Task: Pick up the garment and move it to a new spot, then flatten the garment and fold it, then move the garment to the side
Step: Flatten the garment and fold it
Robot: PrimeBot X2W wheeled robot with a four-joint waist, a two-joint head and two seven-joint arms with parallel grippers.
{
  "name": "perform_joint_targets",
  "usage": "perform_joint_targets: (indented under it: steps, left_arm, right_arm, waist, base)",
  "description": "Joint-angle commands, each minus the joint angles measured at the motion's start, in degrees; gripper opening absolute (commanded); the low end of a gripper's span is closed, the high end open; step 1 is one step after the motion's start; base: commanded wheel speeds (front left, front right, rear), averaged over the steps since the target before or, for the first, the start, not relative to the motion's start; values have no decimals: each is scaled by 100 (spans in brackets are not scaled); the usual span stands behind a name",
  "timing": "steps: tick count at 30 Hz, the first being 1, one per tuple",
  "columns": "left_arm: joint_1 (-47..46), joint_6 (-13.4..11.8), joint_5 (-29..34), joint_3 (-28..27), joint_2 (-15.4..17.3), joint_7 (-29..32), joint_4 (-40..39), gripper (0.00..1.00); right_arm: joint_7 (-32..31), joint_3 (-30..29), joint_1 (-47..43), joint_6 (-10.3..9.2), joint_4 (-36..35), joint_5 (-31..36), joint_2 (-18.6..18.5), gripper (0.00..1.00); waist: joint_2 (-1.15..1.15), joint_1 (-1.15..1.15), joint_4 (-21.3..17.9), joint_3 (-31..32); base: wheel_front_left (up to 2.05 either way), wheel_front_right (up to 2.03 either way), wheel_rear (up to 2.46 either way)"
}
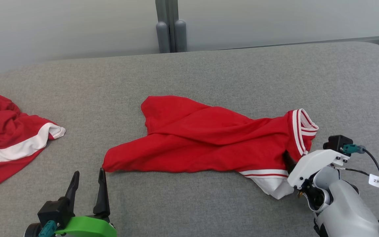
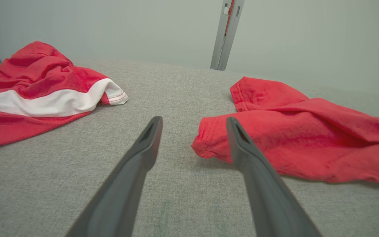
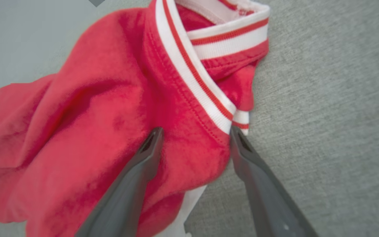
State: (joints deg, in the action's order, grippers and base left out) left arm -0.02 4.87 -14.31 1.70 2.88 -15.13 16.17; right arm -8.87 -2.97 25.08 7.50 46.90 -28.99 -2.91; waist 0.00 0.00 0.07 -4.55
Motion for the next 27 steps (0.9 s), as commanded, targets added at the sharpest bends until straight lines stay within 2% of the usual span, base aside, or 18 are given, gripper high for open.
perform_joint_targets:
  steps: [1, 4, 6, 7, 8, 9, 10, 11, 16, 20, 24, 27]
  left_arm:
    - [-86, 9, -19, -21, 5, -1, 6, 100]
    - [-91, 11, -16, -12, 5, -1, -1, 100]
    - [-91, 12, -14, -2, 5, -1, -10, 100]
    - [-94, 12, -9, 3, 5, -1, -14, 100]
    - [-96, 9, -3, 6, 5, -1, -19, 100]
    - [-98, 3, 2, 8, 4, -1, -24, 100]
    - [-97, -3, 5, 8, 4, -1, -30, 100]
    - [-92, -11, 9, 4, 4, -1, -33, 100]
    - [-20, -35, -8, -38, 5, -1, -31, 100]
    - [71, -43, -31, -43, 5, -1, -32, 100]
    - [142, -52, -51, -33, 5, -1, -26, 100]
    - [184, -70, -74, -46, 5, -1, -31, 100]
  right_arm:
    - [44, 107, 68, -2, -2, -92, 2, 100]
    - [92, 294, 76, -2, -54, -194, -3, 100]
    - [143, 401, 95, -2, -90, -234, -18, 89]
    - [176, 460, 99, -2, -105, -258, -34, 70]
    - [206, 498, 103, -2, -119, -266, -54, 46]
    - [245, 542, 109, -2, -137, -284, -64, 32]
    - [264, 583, 111, -2, -153, -299, -70, 13]
    - [308, 640, 112, -2, -179, -321, -75, 0]
    - [419, 1021, 128, -2, -470, -371, -100, 0]
    - [505, 1372, 71, -2, -991, -466, -107, 0]
    - [353, 1723, -221, -2, -1835, -719, -101, 0]
    - [13, 1900, -562, -2, -2602, -1011, -156, 0]
  waist:
    - [0, 0, -10, 12]
    - [0, 0, -20, 33]
    - [0, 0, -20, 47]
    - [0, 0, -17, 56]
    - [0, 0, -14, 64]
    - [0, 0, -9, 75]
    - [0, 0, -5, 84]
    - [0, 0, 0, 98]
    - [0, 0, 16, 176]
    - [0, 0, 27, 259]
    - [0, 0, 30, 344]
    - [0, 0, 11, 390]
  base:
    - [0, 0, 0]
    - [0, 0, 0]
    - [0, 0, 0]
    - [0, 0, 0]
    - [0, 0, 0]
    - [0, 0, 0]
    - [0, 0, 0]
    - [0, 0, 0]
    - [0, 0, 0]
    - [0, 0, 0]
    - [0, 0, 0]
    - [0, 0, 0]
